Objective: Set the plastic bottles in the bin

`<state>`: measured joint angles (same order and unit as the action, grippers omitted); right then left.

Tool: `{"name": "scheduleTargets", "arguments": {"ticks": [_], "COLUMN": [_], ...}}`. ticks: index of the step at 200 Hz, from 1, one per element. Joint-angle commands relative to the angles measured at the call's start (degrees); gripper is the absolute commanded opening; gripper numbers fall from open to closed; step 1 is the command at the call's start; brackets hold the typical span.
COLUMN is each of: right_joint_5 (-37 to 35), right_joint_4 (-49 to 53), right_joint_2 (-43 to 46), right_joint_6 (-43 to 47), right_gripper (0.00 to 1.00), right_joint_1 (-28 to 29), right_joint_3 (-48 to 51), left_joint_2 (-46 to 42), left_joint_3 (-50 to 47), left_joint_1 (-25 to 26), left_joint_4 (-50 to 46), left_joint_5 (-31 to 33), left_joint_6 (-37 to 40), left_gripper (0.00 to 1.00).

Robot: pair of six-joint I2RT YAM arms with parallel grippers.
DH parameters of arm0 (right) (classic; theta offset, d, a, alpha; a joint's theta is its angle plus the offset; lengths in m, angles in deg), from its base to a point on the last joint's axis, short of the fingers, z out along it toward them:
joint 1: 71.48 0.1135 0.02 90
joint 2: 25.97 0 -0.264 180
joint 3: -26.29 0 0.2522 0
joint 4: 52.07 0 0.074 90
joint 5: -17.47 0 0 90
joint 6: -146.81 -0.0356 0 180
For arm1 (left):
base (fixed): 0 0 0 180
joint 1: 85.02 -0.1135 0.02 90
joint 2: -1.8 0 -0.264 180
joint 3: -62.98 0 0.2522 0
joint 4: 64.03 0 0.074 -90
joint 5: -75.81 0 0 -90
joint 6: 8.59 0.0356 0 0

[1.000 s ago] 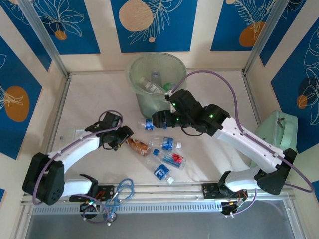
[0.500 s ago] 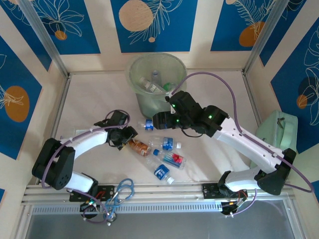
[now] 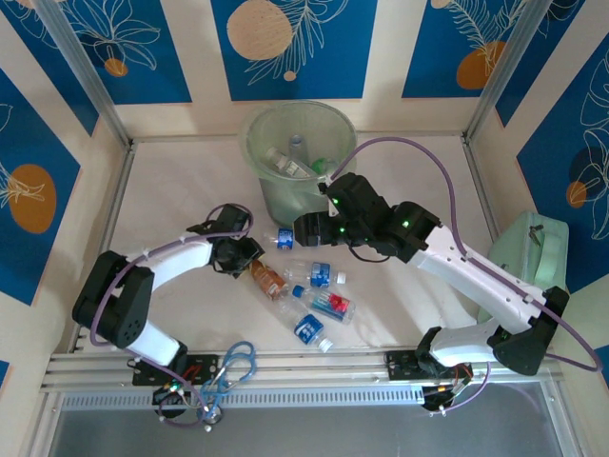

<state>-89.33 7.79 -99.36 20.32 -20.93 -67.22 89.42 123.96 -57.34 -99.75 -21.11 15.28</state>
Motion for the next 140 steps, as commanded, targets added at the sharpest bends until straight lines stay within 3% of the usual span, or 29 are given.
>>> {"name": "scheduleTargets", "arguments": {"ticks": [1,57,140], "right_joint_5": [-1.06,-1.04,-0.71], "right_joint_4": [0.92,1.11,0.34], "right_joint_2": [2.01,2.19,2.28], "right_joint_6": [-0.60,-0.73,-0.95], "right_gripper": [0.79,0.79,0.79], "right_joint_1": [-0.51,-0.71,-0.97], "right_joint_3": [0.33,0.42,1.00], "left_joint_2": [0.79,3.02,0.93], "left_joint_3": [1.78,2.00,2.56], "left_joint_1": [0.53,0.53,0.10], "left_joint_4": [-0.81,-0.91,-0.11], "left_joint_5": [1.30,1.79,1.53], "left_joint_6": [0.12,0.57,1.20], "left_gripper": [0.52,0.54,0.35]}}
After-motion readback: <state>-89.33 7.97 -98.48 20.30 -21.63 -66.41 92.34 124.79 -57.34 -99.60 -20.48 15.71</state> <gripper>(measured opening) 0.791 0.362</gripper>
